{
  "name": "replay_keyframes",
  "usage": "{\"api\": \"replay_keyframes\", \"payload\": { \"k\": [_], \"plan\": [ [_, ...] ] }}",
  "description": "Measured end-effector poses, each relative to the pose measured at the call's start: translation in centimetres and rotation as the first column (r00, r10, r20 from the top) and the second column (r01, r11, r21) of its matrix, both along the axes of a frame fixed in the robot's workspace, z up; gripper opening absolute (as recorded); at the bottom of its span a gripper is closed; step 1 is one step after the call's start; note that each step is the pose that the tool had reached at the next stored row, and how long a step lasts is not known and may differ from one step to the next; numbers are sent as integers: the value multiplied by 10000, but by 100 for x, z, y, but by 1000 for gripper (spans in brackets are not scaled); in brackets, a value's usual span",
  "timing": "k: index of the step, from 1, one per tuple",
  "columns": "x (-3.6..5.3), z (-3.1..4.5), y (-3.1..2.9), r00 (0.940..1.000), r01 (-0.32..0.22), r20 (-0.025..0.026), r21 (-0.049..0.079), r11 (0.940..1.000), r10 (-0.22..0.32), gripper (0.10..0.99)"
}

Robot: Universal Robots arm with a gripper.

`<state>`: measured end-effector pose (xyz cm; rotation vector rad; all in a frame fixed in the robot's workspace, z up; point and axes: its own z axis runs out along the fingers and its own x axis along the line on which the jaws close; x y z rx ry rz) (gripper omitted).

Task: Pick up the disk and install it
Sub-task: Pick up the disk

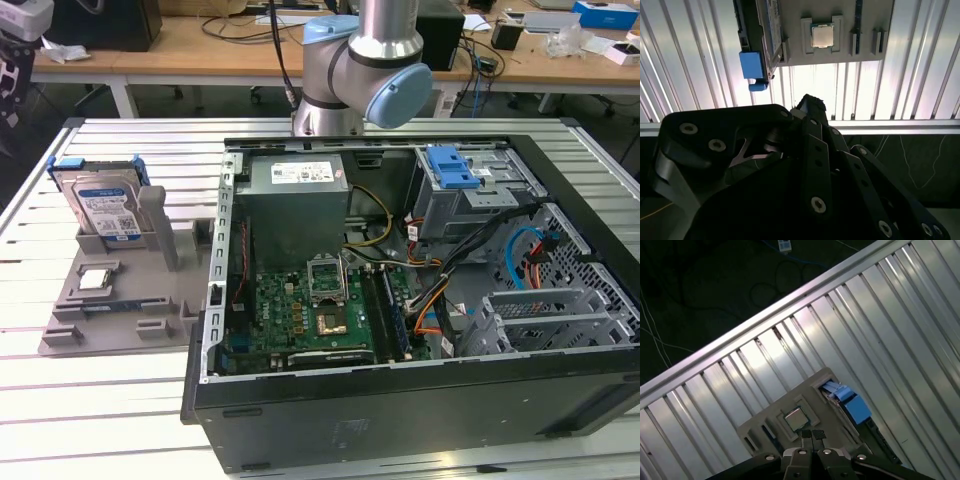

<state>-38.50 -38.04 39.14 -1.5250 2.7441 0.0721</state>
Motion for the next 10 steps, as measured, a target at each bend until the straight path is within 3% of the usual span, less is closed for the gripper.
{"api": "replay_keyframes", "payload": {
  "k": [10],
  "plan": [
    [0,0,0,9977,-682,-1,0,9977,682,106]
  ]
}}
